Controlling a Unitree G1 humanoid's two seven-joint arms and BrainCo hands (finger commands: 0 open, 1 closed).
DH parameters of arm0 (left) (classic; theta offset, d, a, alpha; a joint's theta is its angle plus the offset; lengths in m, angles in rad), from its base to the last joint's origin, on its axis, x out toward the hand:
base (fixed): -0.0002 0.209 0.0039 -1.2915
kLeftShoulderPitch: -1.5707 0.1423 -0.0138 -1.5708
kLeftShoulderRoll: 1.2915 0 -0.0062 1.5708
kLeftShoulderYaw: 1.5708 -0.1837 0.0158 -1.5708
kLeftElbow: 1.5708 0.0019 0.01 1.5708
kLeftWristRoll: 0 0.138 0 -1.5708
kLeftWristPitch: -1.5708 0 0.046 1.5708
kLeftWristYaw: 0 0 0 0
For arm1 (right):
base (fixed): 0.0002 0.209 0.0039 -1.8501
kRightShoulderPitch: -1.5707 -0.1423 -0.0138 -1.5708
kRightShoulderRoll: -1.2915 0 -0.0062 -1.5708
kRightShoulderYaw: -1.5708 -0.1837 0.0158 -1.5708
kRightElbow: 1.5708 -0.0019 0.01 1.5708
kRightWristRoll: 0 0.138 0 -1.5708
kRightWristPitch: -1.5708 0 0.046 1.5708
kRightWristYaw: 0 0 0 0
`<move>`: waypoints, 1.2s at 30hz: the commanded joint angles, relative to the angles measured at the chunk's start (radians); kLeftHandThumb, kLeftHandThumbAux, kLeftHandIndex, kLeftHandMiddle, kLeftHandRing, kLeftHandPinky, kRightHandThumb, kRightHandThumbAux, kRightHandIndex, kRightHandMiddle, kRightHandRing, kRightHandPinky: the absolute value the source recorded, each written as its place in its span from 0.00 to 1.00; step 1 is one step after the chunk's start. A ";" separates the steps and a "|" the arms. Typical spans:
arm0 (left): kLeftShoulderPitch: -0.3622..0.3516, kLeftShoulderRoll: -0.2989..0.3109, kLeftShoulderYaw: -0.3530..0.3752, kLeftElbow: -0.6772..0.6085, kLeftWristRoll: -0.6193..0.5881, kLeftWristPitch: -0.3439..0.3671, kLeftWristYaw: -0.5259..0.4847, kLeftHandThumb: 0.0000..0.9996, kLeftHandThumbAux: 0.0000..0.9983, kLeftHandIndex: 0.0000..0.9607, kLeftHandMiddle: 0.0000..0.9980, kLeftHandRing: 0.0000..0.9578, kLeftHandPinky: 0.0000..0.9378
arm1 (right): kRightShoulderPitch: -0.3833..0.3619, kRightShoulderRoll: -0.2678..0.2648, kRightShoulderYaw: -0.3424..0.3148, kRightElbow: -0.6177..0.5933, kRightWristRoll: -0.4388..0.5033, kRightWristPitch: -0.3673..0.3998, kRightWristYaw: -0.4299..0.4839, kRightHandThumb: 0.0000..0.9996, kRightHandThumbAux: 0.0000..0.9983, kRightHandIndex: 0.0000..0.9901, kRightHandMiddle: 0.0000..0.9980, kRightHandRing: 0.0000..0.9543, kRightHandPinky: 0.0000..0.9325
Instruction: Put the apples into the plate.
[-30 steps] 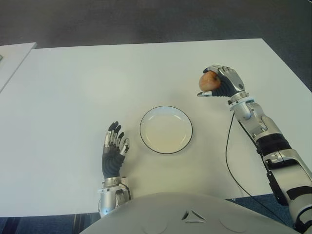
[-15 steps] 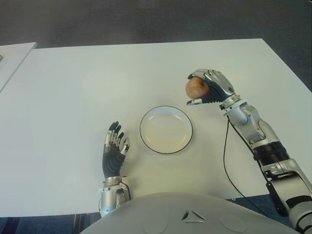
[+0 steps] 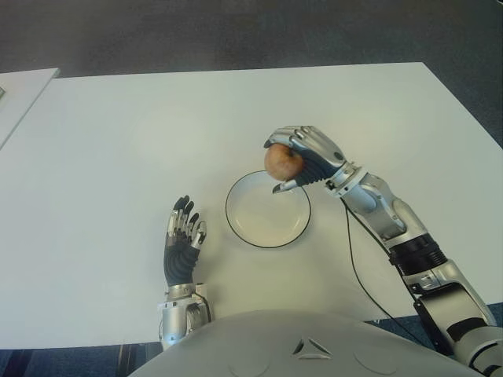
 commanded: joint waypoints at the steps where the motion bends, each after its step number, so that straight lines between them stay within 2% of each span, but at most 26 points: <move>1: -0.006 -0.039 -0.002 0.037 0.003 0.023 0.006 0.21 0.68 0.00 0.00 0.00 0.00 | 0.008 0.037 0.056 -0.011 -0.058 -0.068 -0.023 0.86 0.68 0.41 0.54 0.89 0.88; 6: -0.017 -0.043 -0.002 0.049 -0.005 0.021 0.003 0.21 0.68 0.00 0.00 0.00 0.00 | -0.008 0.038 0.079 0.025 -0.109 -0.145 -0.070 0.85 0.68 0.40 0.53 0.88 0.88; 10: -0.019 -0.044 0.001 0.057 -0.021 0.023 0.000 0.19 0.70 0.00 0.00 0.00 0.00 | -0.018 0.012 0.104 0.035 -0.158 -0.198 -0.059 0.85 0.68 0.40 0.53 0.86 0.86; 18: -0.009 -0.045 0.001 0.045 0.028 0.023 0.029 0.18 0.70 0.00 0.00 0.00 0.00 | 0.019 -0.018 0.120 -0.012 -0.178 -0.183 0.043 0.85 0.68 0.40 0.53 0.83 0.84; 22: -0.001 -0.050 -0.006 0.031 0.028 0.024 0.033 0.18 0.68 0.00 0.00 0.00 0.00 | 0.030 -0.024 0.142 0.004 -0.184 -0.192 0.076 0.86 0.67 0.42 0.53 0.80 0.79; 26: 0.001 -0.053 -0.011 0.024 0.031 0.025 0.038 0.18 0.67 0.00 0.00 0.00 0.00 | 0.024 -0.026 0.148 0.017 -0.186 -0.205 0.083 0.86 0.67 0.42 0.53 0.80 0.77; 36: 0.000 -0.050 -0.012 0.027 0.068 0.020 0.050 0.17 0.70 0.00 0.00 0.00 0.00 | 0.012 -0.020 0.163 0.063 -0.220 -0.213 0.073 0.85 0.67 0.41 0.51 0.81 0.83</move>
